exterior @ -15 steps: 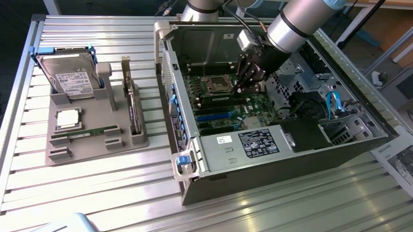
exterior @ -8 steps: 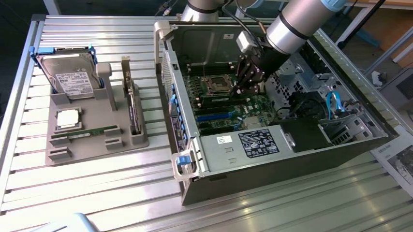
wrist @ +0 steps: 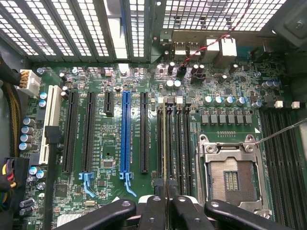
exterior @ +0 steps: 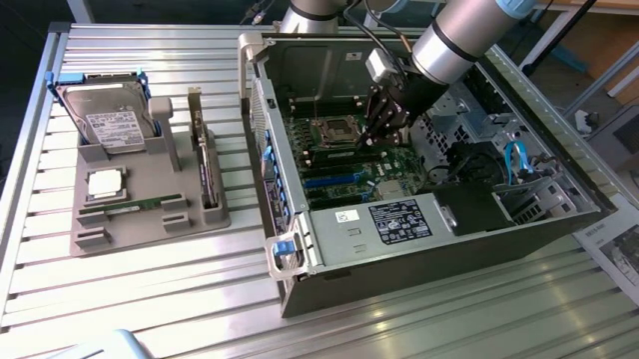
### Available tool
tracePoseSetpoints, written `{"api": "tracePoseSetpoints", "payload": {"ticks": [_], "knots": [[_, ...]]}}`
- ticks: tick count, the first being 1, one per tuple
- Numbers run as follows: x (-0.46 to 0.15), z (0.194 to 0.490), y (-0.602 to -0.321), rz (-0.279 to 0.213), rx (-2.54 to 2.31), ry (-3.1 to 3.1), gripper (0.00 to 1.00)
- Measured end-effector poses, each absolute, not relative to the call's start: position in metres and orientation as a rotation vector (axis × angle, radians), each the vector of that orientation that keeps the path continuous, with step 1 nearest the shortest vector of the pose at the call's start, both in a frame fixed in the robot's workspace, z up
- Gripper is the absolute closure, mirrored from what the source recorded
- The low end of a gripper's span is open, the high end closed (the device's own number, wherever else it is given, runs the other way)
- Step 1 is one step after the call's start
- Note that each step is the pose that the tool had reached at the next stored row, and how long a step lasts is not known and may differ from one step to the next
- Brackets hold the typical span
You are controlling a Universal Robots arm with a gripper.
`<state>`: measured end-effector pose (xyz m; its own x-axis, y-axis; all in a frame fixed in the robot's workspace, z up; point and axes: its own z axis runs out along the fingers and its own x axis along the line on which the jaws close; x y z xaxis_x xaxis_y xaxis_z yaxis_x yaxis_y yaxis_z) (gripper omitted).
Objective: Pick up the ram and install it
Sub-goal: 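Insert the ram into the slot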
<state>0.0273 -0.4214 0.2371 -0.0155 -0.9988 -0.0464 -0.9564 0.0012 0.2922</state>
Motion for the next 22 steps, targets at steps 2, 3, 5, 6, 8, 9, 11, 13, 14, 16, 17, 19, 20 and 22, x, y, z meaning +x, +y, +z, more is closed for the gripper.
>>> {"api": "tracePoseSetpoints", "payload": {"ticks": [2,3,5,6,8,9,11,13,14,16,17,19,20,22], "knots": [[0.0274,0.2371,-0.4219,-0.362,2.073,-2.091,0.88],[0.0274,0.2371,-0.4219,-0.362,2.073,-2.091,0.88],[0.0274,0.2371,-0.4219,-0.362,2.073,-2.091,0.88],[0.0274,0.2371,-0.4219,-0.362,2.073,-2.091,0.88],[0.0274,0.2371,-0.4219,-0.362,2.074,-2.090,0.88],[0.0274,0.2371,-0.4219,-0.361,2.074,-2.090,0.88],[0.0274,0.2372,-0.4220,-0.361,2.075,-2.088,0.88],[0.0274,0.2369,-0.4219,-0.361,2.079,-2.084,0.88],[0.0274,0.2369,-0.4218,-0.361,2.081,-2.082,0.88],[0.0275,0.2367,-0.4217,-0.360,2.087,-2.076,0.88],[0.0276,0.2367,-0.4216,-0.360,2.088,-2.074,0.88],[0.0276,0.2367,-0.4216,-0.359,2.089,-2.073,0.88],[0.0276,0.2367,-0.4215,-0.359,2.089,-2.073,0.88],[0.0276,0.2368,-0.4215,-0.360,2.088,-2.073,0.88]]}}
